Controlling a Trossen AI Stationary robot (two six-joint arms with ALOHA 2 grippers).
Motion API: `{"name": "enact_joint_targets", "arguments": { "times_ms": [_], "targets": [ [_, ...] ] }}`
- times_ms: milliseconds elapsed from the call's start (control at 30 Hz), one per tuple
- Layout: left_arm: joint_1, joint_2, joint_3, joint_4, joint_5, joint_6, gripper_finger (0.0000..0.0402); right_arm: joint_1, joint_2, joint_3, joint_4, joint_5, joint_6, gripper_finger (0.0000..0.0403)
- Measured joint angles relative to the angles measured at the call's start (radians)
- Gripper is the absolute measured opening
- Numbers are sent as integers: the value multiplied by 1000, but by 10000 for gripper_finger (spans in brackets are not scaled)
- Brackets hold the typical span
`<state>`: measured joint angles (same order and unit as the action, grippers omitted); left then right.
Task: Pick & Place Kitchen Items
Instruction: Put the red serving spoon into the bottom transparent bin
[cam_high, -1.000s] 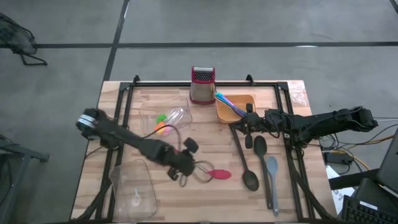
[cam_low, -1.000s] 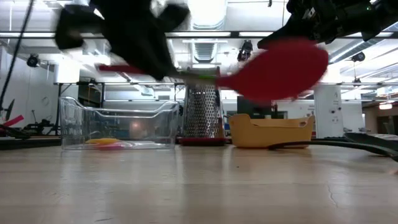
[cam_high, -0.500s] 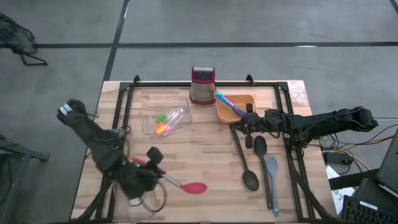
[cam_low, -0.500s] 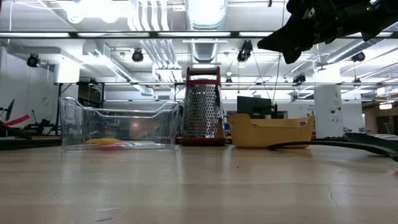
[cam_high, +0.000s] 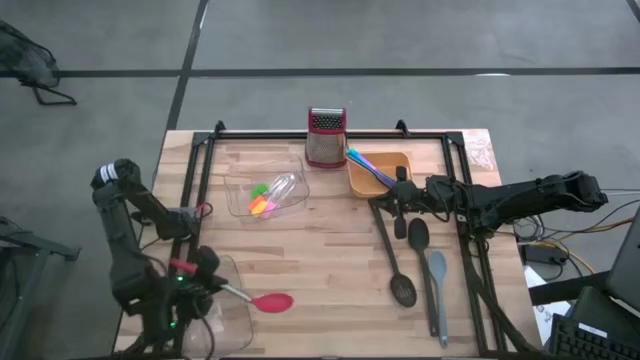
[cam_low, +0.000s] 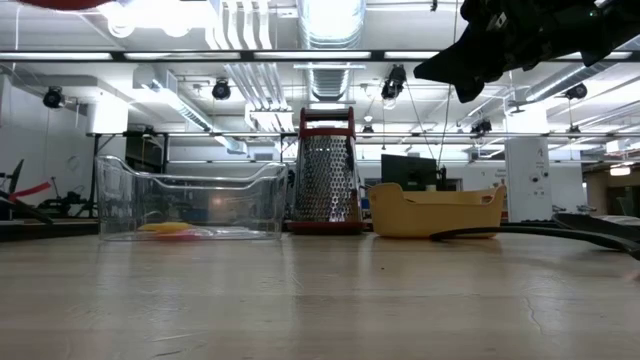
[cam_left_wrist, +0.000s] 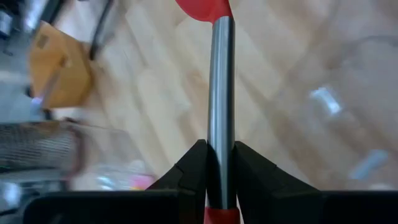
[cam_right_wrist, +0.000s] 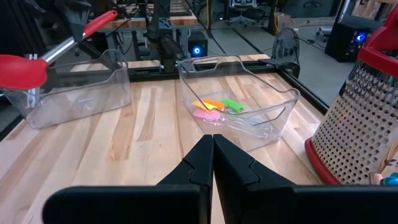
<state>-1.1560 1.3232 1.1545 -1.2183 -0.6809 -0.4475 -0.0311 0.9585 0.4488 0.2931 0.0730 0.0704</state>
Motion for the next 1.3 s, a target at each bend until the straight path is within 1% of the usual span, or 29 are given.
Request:
{"name": "enact_joint_targets", "arguments": {
  "times_ms": [100, 233, 300, 400, 500, 633, 767, 900, 1033, 1100, 1200, 1267, 1300],
  "targets": [
    [-62, 0, 0, 2, 47, -96, 62, 0, 0, 0, 0, 0, 0, 8],
    [-123, 1, 0, 21, 3, -136, 62, 0, 0, 0, 0, 0, 0, 8],
    [-136, 1, 0, 44, -23, -106, 62, 0, 0, 0, 0, 0, 0, 8],
    [-139, 1, 0, 45, -116, -23, 60, 0, 1, 0, 0, 0, 0, 8],
    [-126, 1, 0, 50, -164, 64, 60, 0, 1, 0, 0, 0, 0, 8],
    [-118, 1, 0, 68, -256, 110, 62, 0, 1, 0, 12, 0, 20, 8],
    [-118, 2, 0, 107, -285, 157, 63, 0, 1, 0, 70, 0, 91, 8],
    [-112, 2, 0, 115, -299, 185, 63, 0, 1, 0, 120, 0, 61, 8],
    [-108, 2, 0, 125, -310, 185, 62, 1, 12, 0, 231, -21, 69, 8],
    [-107, 2, 0, 127, -336, 185, 63, 16, 40, 0, 298, -25, 84, 8],
    [-100, 1, -16, 126, -377, 203, 63, 73, 137, 0, 493, -33, 92, 8],
    [-92, 1, -26, 128, -388, 221, 62, 110, 233, 5, 639, -91, 82, 8],
    [-88, 0, -32, 129, -393, 222, 62, 126, 283, 16, 695, -140, 54, 8]
  ]
}}
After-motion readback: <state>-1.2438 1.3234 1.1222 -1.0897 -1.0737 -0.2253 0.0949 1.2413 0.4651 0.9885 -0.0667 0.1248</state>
